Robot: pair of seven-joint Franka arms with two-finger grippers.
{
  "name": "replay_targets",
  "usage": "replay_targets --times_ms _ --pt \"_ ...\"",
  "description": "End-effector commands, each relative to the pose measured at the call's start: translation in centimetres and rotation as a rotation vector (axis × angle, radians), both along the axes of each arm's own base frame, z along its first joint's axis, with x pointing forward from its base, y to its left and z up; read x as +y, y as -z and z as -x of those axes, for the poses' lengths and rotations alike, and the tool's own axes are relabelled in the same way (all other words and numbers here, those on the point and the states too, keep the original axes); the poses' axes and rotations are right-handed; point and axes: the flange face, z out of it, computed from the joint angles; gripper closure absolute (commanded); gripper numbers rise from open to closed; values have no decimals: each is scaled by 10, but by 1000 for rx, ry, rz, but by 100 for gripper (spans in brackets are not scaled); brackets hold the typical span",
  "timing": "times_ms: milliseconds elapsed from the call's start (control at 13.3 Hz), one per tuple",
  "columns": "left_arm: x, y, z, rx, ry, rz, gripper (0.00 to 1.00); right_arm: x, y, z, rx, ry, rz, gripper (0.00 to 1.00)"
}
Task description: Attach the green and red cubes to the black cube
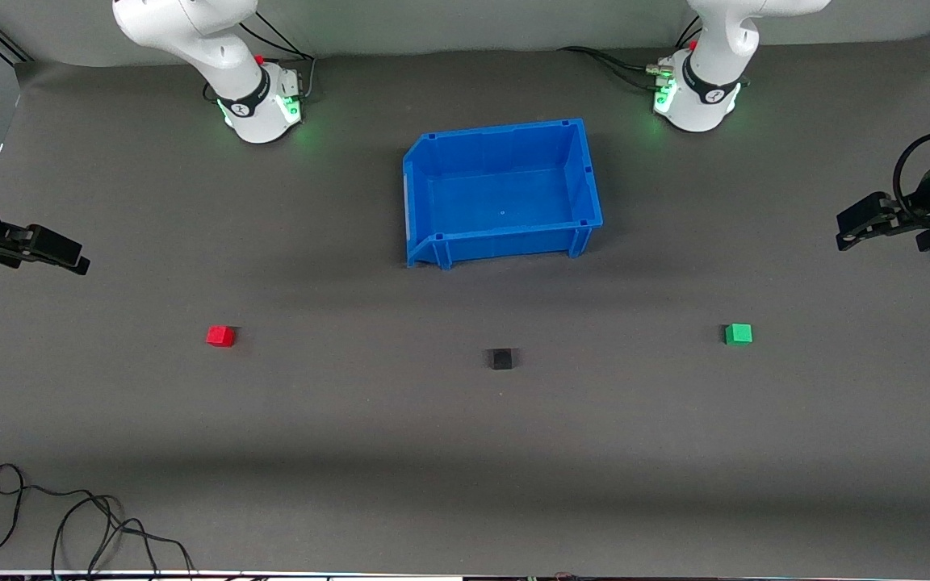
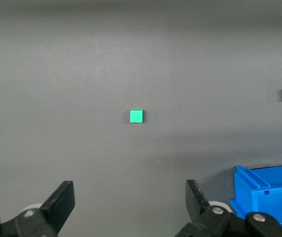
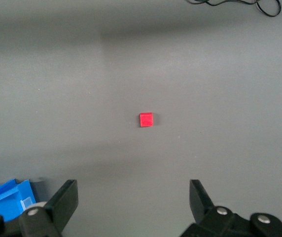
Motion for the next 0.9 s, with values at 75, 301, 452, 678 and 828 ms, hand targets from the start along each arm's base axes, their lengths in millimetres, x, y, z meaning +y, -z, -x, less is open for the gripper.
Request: replay_targets --times_ms 75,301,452,678,828 --pt "-1 -9 7 -1 -13 -1 0 0 -4 -3 -2 -16 25 0" --pt "0 -10 7 2 -15 -1 0 0 -3 -3 2 -19 25 0" --pt "0 -10 7 2 -15 -1 0 0 -3 -3 2 -20 24 0" --pt "-1 -11 7 1 -15 0 0 0 -4 -3 1 -20 24 0" --pt "0 -11 7 1 -15 -1 0 0 -4 -3 1 -20 24 0"
